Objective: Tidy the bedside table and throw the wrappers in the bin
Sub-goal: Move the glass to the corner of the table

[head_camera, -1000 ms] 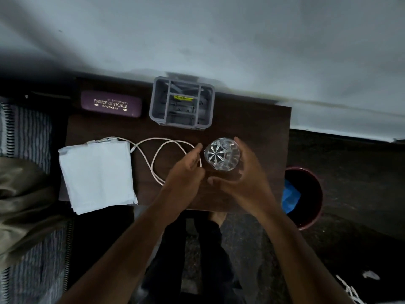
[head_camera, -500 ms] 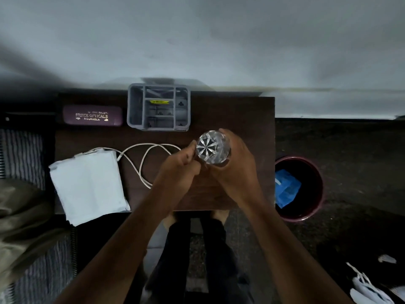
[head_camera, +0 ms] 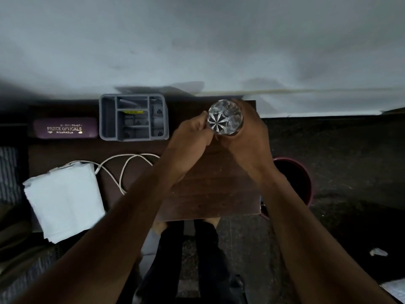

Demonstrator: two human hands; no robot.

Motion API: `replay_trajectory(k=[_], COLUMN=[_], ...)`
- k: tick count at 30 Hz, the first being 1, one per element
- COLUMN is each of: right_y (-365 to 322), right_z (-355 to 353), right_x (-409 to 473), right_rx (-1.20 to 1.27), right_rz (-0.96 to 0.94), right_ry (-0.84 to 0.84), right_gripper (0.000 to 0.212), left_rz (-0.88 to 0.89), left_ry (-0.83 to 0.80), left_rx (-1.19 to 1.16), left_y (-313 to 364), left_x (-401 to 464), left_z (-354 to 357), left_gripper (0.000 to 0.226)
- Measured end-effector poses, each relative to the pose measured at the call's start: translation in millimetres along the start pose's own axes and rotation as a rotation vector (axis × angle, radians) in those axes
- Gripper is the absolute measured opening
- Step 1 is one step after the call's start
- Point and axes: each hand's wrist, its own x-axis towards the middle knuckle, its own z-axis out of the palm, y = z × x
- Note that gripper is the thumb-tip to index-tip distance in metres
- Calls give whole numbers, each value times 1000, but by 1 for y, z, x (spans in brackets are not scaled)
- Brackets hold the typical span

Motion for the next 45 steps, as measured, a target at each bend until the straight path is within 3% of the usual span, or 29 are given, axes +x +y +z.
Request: replay_trajectory(k=[15,18,20,22,25,27,35,45], right_y=[11,12,11,7,-6,-18,-65,-110], right_z=[0,0,0,2,18,38,113,164], right_x=[14,13,8,-4,-42,-72,-134,-155], right_rx=[9,7,45,137,266,226,156,37], right_rz=[77,121,203,316,432,491,344,181], right_ry=[-17,-72,-128,-57,270,309,-138,-411], right_gripper=[68,84,111,119,86,68,43,32], left_rz=[10,-31,-13,2,-22,-53,-118,-352], left_ry=[-49,-35,28,143,333,411,511,510], left_rx=[39,36,-33,-145,-377,-468,-447,-550], left_y=[11,4,-7,-22,-41,-51,-97,-178], left_x=[8,4,-3,-14,-33,-48,-100,-147], left_z=[2,-3,-15,-36,-66,-77,-121,-154], left_gripper=[56,79,72,62,54,53,44,31])
